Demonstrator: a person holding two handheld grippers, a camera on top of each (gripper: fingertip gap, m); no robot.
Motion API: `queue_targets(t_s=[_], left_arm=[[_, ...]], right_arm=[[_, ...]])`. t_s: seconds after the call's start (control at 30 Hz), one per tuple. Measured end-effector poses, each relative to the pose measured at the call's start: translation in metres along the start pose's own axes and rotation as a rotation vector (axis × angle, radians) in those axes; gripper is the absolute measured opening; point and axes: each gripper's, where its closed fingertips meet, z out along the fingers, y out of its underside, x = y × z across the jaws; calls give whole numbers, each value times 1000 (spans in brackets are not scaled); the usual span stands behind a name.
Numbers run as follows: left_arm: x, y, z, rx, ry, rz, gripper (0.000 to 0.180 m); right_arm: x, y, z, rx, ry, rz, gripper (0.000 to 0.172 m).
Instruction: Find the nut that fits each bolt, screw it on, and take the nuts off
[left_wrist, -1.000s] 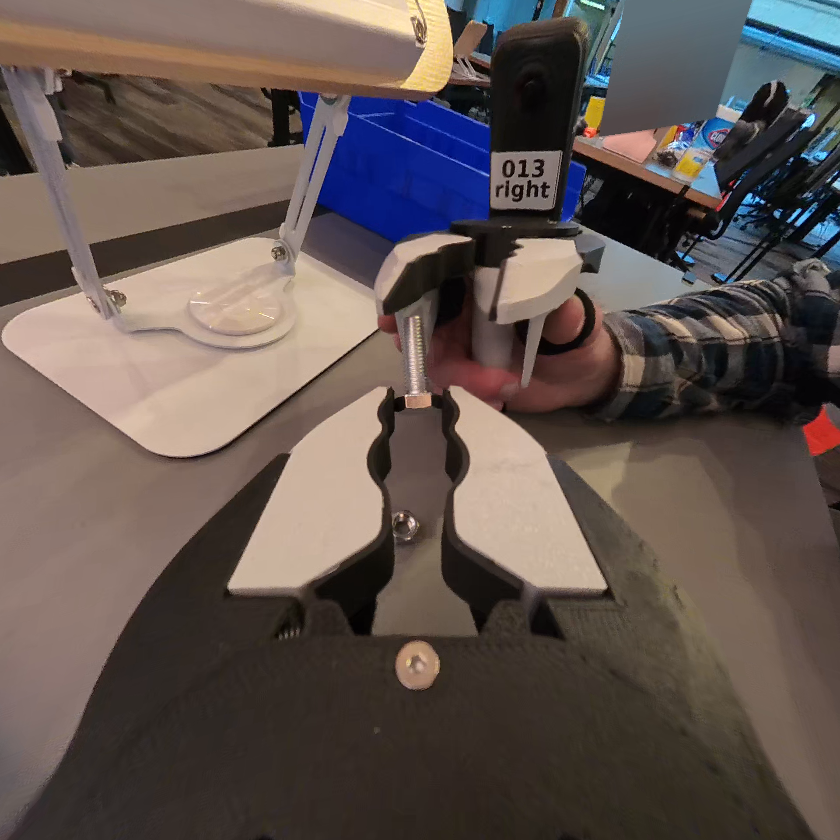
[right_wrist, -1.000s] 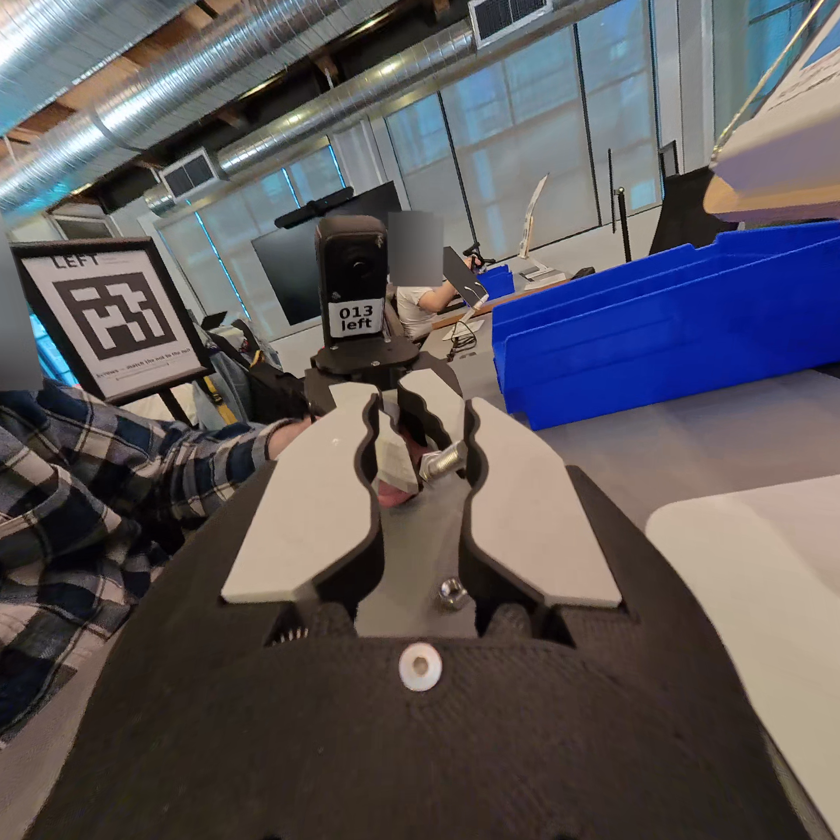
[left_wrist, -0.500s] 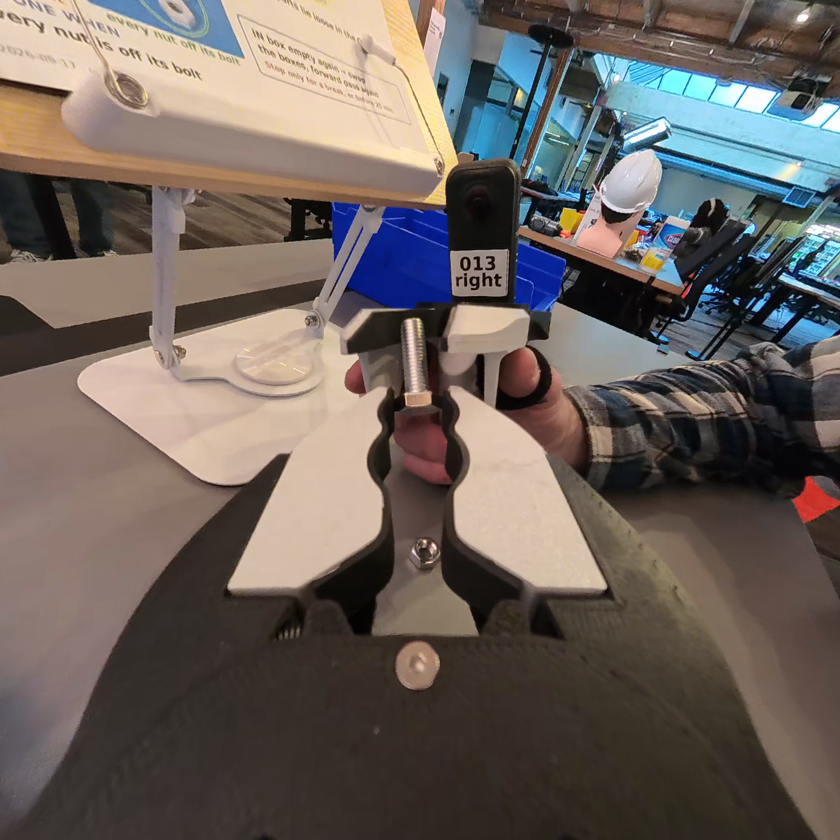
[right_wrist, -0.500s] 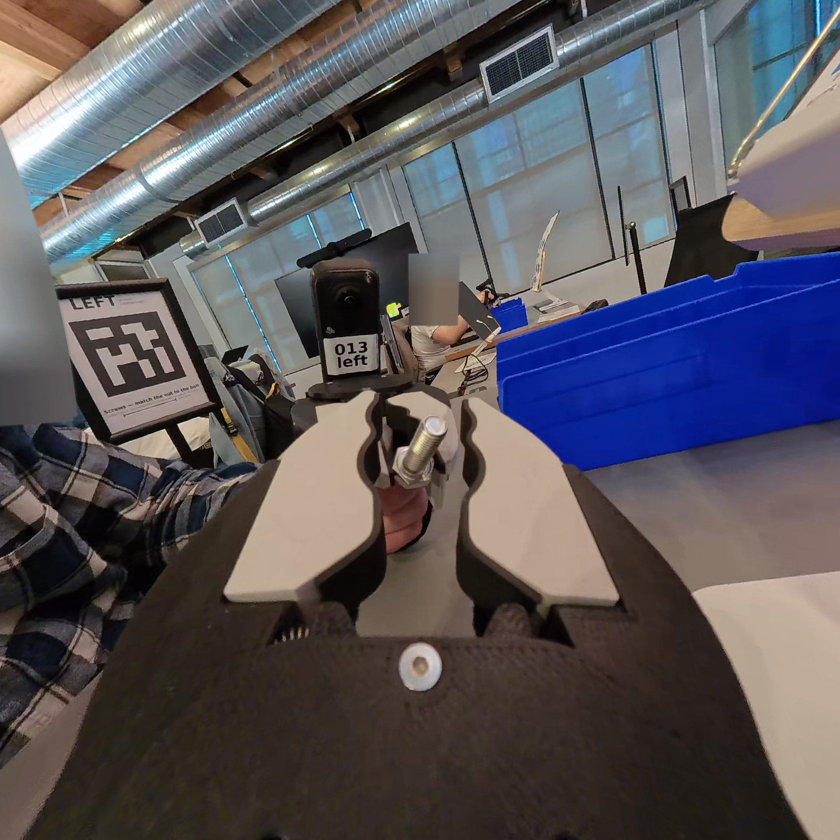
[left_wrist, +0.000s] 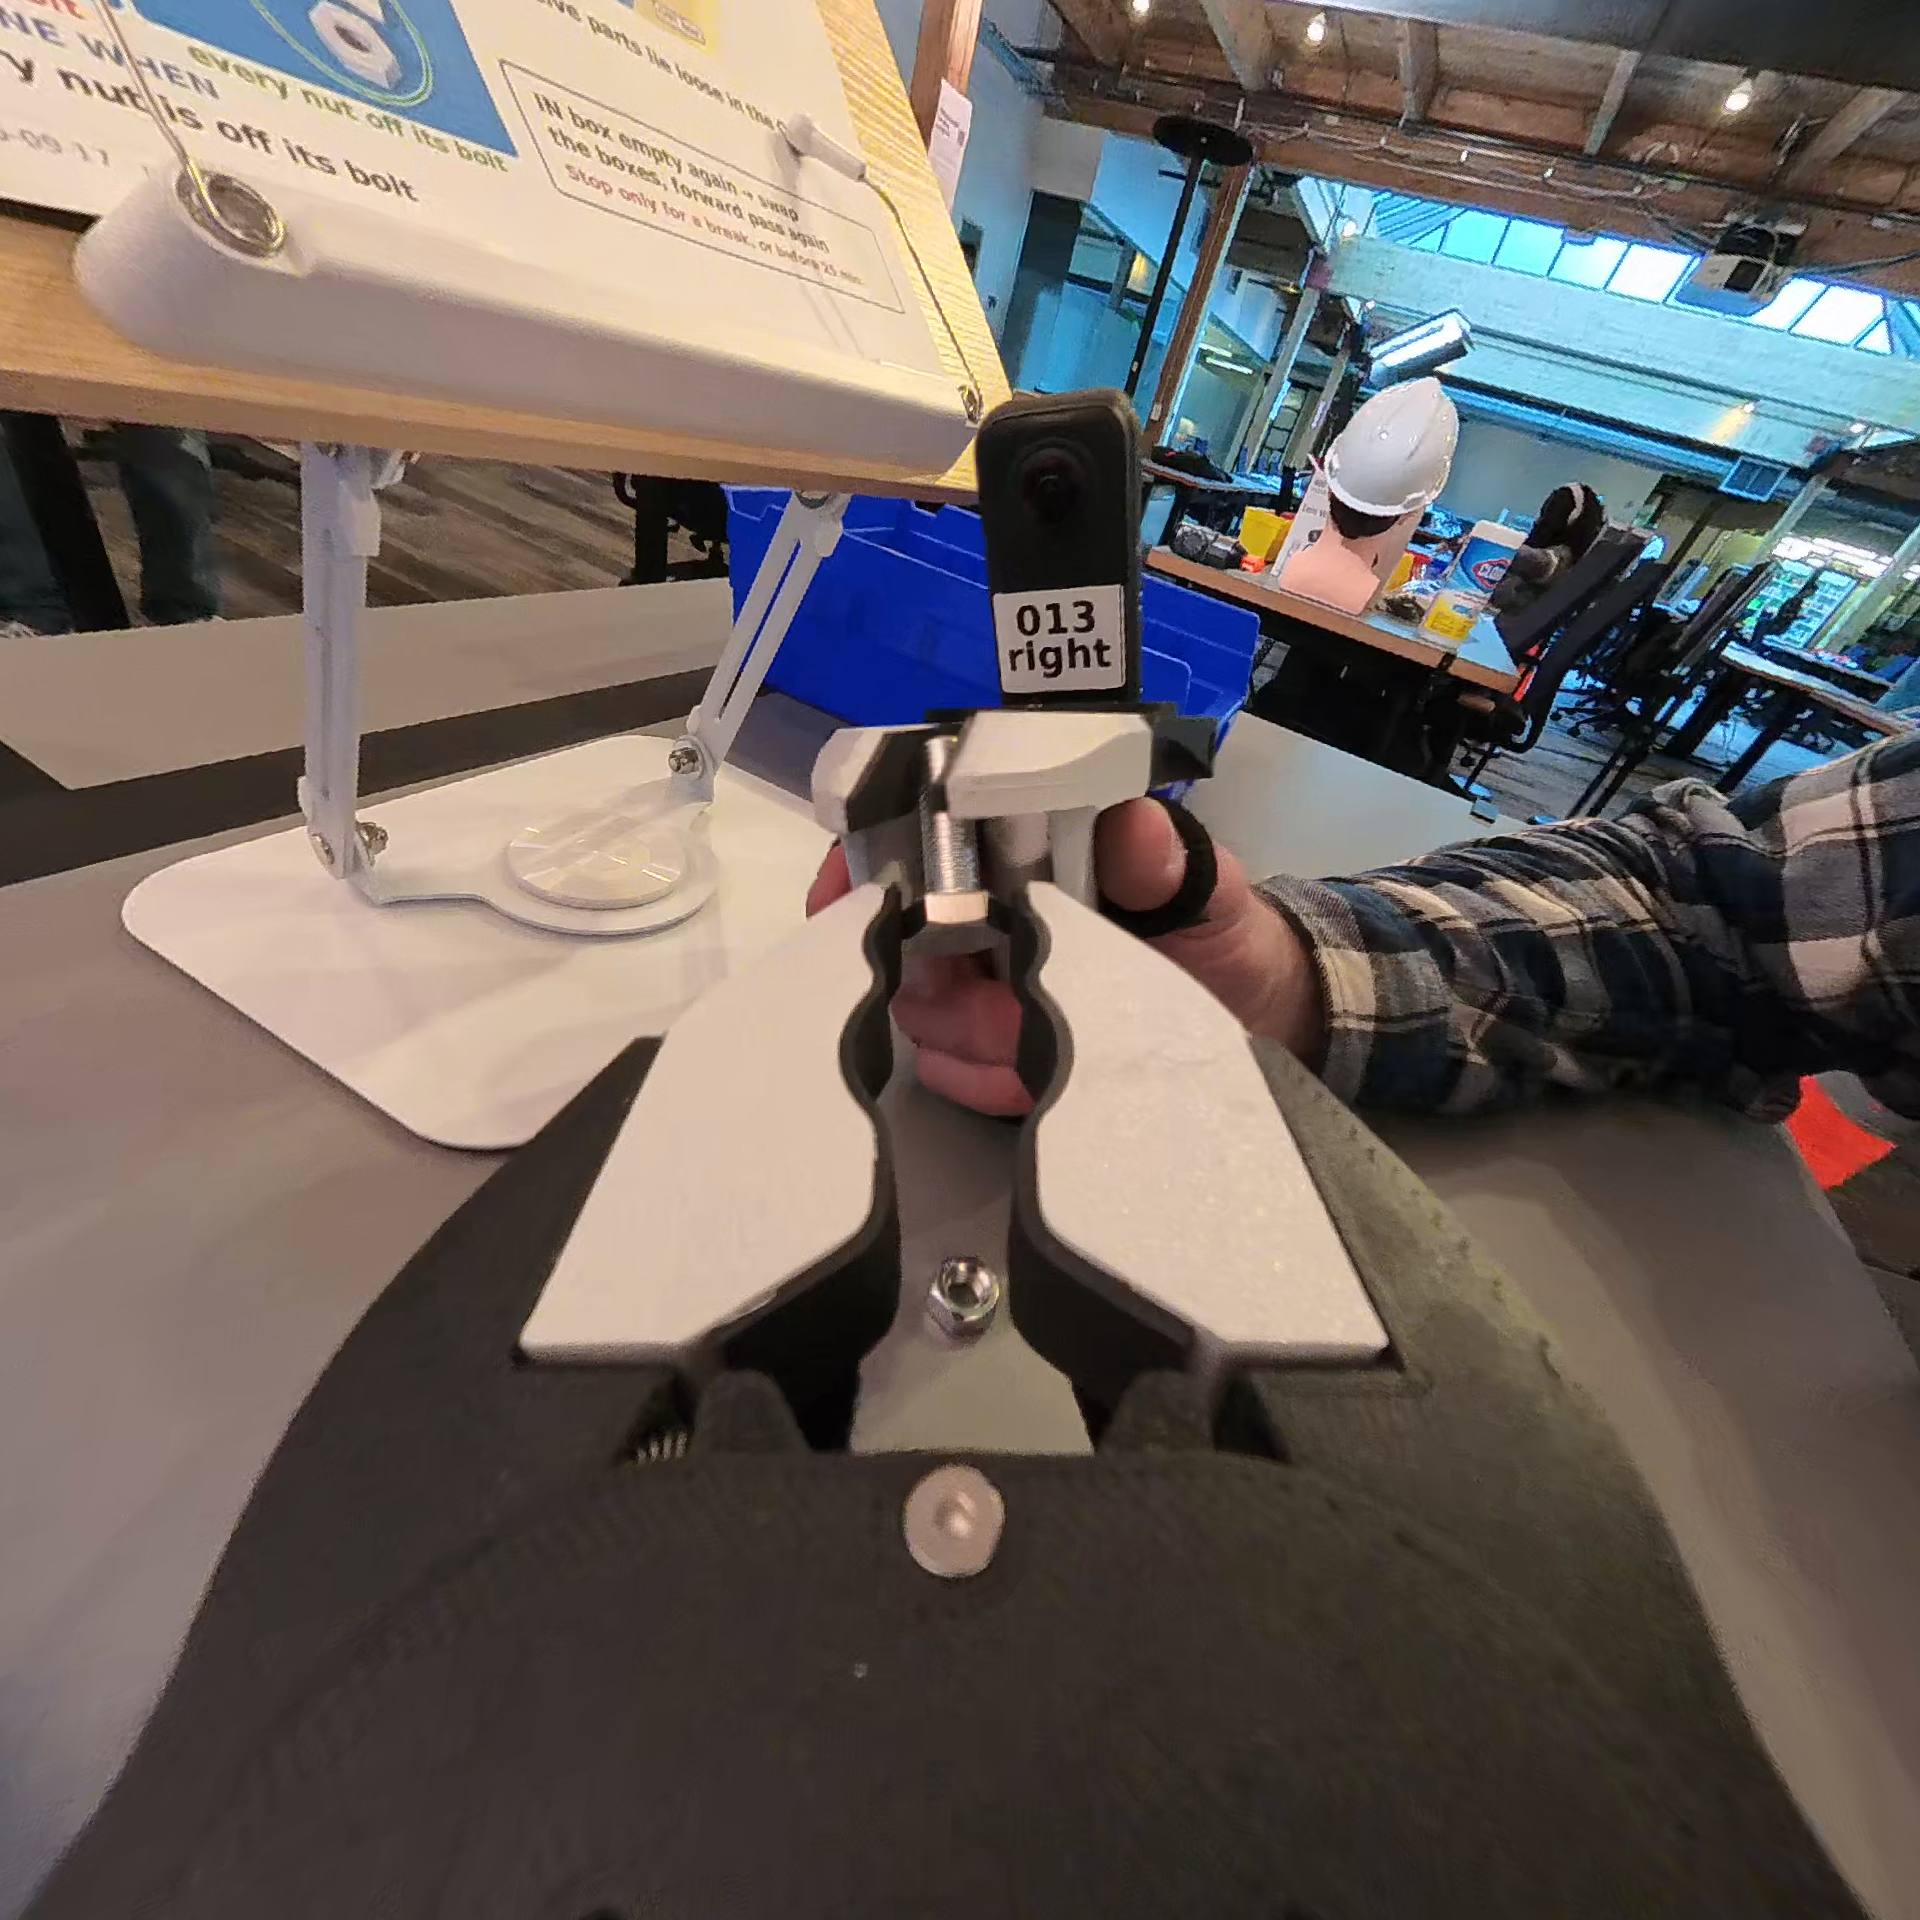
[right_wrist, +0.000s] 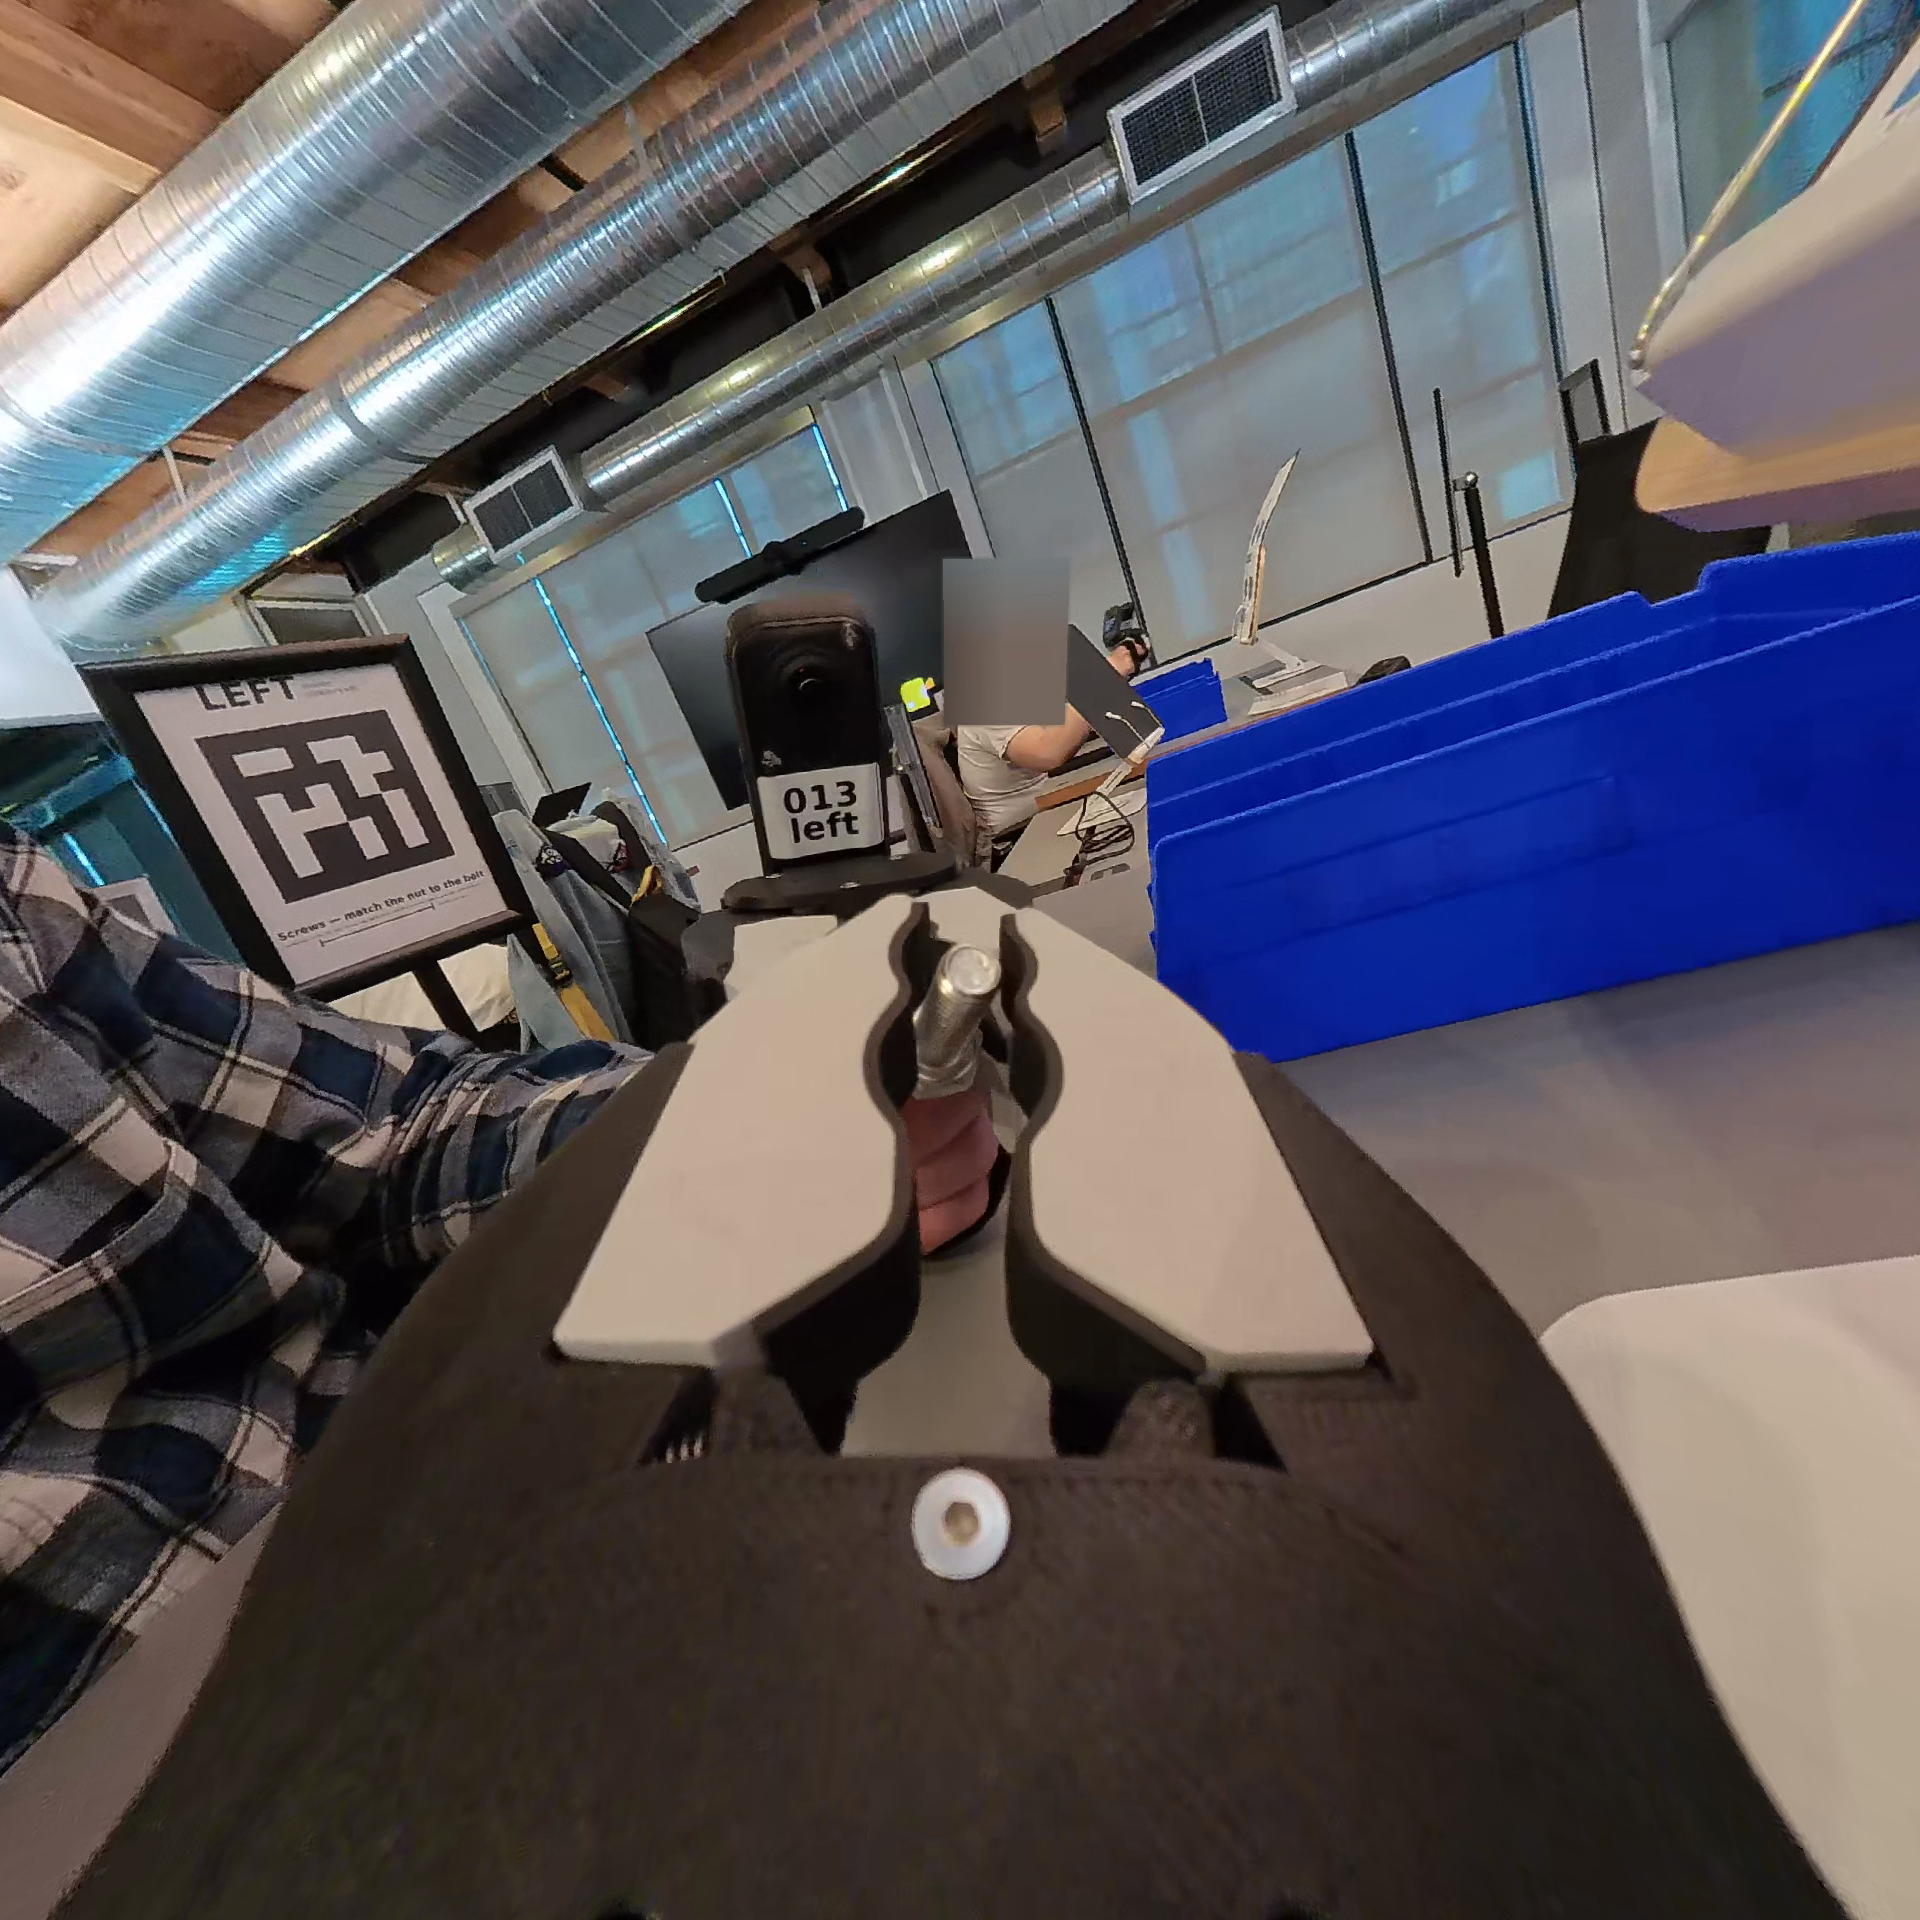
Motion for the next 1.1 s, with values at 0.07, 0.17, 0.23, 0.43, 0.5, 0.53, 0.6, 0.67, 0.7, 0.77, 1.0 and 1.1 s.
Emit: queue_targets(t_s=[0.07,0.17,0.23,0.43,0.5,0.53,0.6,0.67,0.7,0.77,1.0,1.1], left_arm=[[1,0,1,7,5,2,19],[1,-2,1,29,8,-11,19],[1,-1,2,20,15,-21,19],[5,15,3,-148,56,-7,36],[2,24,2,-233,21,21,45],[3,26,0,-259,15,47,47],[10,30,1,-299,53,35,53],[13,32,2,-311,67,40,53],[14,32,2,-310,76,48,51],[20,31,2,-303,120,16,48],[26,30,-3,-305,208,-54,29],[26,33,-5,-328,210,-47,27]], right_arm=[[-2,0,0,3,-13,5,11],[-2,-1,0,13,-21,29,10],[-2,0,0,11,-12,28,10],[-4,5,0,-45,-8,-12,9],[-4,8,0,-78,-12,-32,9],[-6,9,0,-91,-25,-34,9],[-9,13,2,-121,-47,-37,9],[-15,18,4,-157,-75,-59,9],[-18,22,6,-181,-93,-67,9],[-21,26,7,-209,-103,-83,9],[-27,33,9,-253,-125,-110,9],[-28,34,9,-260,-129,-108,9]])
